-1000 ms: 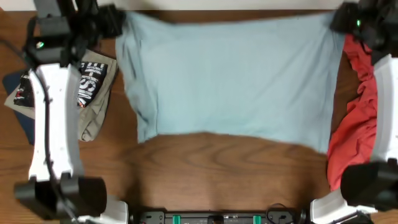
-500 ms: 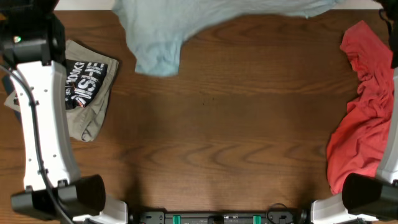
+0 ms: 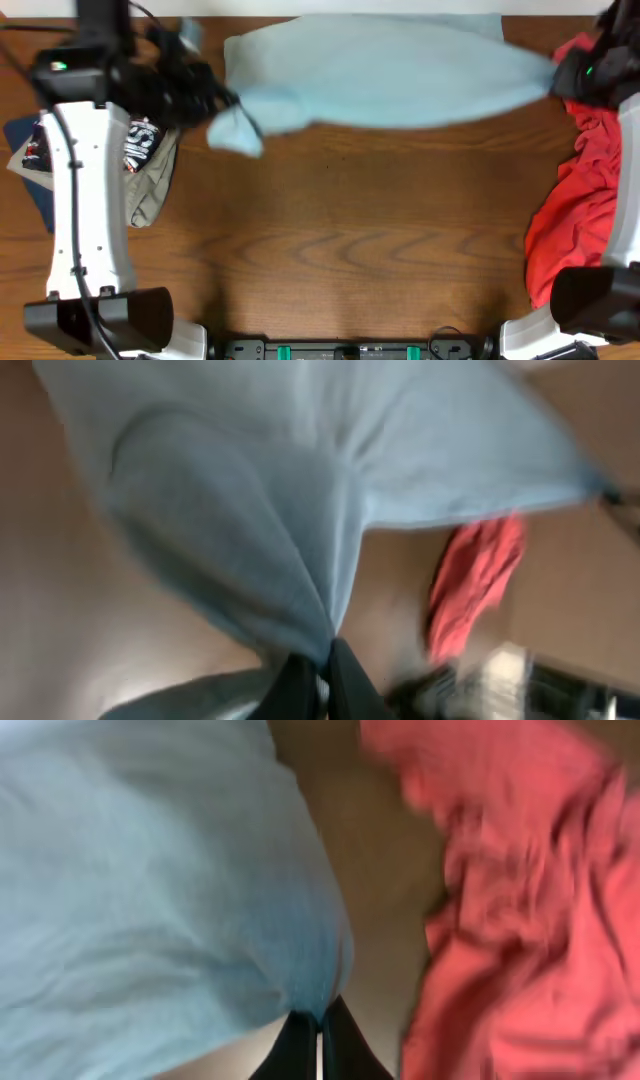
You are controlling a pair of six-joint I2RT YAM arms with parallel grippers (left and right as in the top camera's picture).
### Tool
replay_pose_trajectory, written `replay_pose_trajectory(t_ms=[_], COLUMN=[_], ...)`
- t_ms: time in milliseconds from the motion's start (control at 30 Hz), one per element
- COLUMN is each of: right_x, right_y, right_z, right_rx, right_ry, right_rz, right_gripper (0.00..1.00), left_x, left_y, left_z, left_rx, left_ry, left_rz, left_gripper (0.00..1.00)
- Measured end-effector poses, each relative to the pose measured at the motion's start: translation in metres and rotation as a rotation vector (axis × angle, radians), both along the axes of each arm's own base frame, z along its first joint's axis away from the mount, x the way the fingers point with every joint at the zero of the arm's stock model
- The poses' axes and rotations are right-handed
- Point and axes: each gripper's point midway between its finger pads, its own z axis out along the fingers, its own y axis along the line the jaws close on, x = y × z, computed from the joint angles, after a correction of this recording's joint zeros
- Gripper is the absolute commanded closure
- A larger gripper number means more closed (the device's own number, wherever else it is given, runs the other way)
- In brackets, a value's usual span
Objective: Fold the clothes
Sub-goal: 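Lift the shirt with both grippers, stretch it and lay it flat, then grasp the shirt's near edge with both grippers and fold it away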
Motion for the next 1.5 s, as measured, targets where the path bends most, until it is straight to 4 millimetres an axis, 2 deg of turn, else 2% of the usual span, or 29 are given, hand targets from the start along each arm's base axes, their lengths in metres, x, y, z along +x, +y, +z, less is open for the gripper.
replay_pose_trajectory(t_ms=[133, 233, 333, 500, 600, 667, 867, 967, 1100, 1233, 1400, 1500], right_x=[-0.031, -0.063, -0.099, -0.155, -0.18, -0.19, -0.19, -0.183, -0.162, -0.127, -0.089, -0.077], right_y=[0.004, 0.01, 0.017, 0.024, 0.024, 0.023, 0.021, 0.02, 0.015, 0.01, 0.004, 0.001], right_z=[-0.059, -0.103, -0.138, -0.177, -0.19, -0.194, -0.191, -0.184, -0.176, -0.17, -0.165, -0.162], right_rx=[0.026, 0.053, 0.081, 0.117, 0.127, 0.132, 0.124, 0.114, 0.096, 0.088, 0.076, 0.07], right_ry=[0.203, 0.365, 0.514, 0.707, 0.783, 0.81, 0.783, 0.724, 0.59, 0.421, 0.266, 0.212], right_rz=[0.005, 0.007, 0.009, -0.018, -0.061, -0.088, -0.116, -0.124, -0.13, -0.131, -0.127, -0.125], right_gripper=[0.99, 0.99, 0.99, 0.99, 0.99, 0.99, 0.99, 0.99, 0.99, 0.99, 0.99, 0.99], left_x=[-0.037, -0.068, -0.106, -0.163, -0.188, -0.193, -0.188, -0.177, -0.148, -0.109, -0.066, -0.047], left_y=[-0.009, -0.009, -0.006, 0.004, 0.01, 0.013, 0.021, 0.023, 0.023, 0.026, 0.041, 0.052], left_z=[-0.055, -0.098, -0.139, -0.186, -0.201, -0.202, -0.185, -0.177, -0.169, -0.165, -0.159, -0.156], left_rx=[0.091, 0.152, 0.189, 0.225, 0.255, 0.271, 0.332, 0.345, 0.341, 0.341, 0.328, 0.314], left_ry=[0.187, 0.338, 0.5, 0.708, 0.799, 0.807, 0.683, 0.564, 0.377, 0.219, 0.101, 0.054], left_rz=[-0.092, -0.142, -0.179, -0.202, -0.192, -0.175, -0.088, -0.049, -0.001, 0.082, 0.235, 0.309], left_gripper=[0.94, 0.94, 0.94, 0.94, 0.94, 0.94, 0.94, 0.94, 0.94, 0.94, 0.94, 0.94])
